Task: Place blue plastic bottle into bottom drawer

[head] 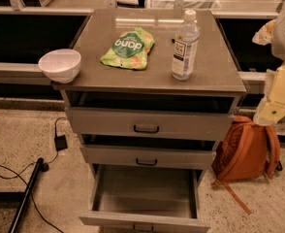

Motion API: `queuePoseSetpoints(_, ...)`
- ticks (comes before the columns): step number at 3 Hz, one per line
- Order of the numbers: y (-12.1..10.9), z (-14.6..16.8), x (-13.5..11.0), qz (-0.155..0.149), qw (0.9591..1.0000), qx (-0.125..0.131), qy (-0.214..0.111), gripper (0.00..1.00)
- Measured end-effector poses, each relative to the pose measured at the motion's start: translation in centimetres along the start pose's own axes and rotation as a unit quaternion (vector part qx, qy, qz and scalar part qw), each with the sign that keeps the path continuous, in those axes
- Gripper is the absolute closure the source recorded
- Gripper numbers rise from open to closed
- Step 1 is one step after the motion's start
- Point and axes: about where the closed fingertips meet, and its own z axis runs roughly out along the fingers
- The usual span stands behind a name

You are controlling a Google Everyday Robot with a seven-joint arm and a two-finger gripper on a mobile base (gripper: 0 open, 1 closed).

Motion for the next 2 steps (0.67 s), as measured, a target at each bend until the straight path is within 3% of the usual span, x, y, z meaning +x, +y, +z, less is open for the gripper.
queuePoseSetpoints(1, 0.0, 0.0, 0.0, 0.000, 1.0000, 0.000, 0.000, 0.00)
queuePoseSetpoints(2, -2.2, 0.6, -0.5, 0.005, 0.9995, 0.017, -0.026, 0.00)
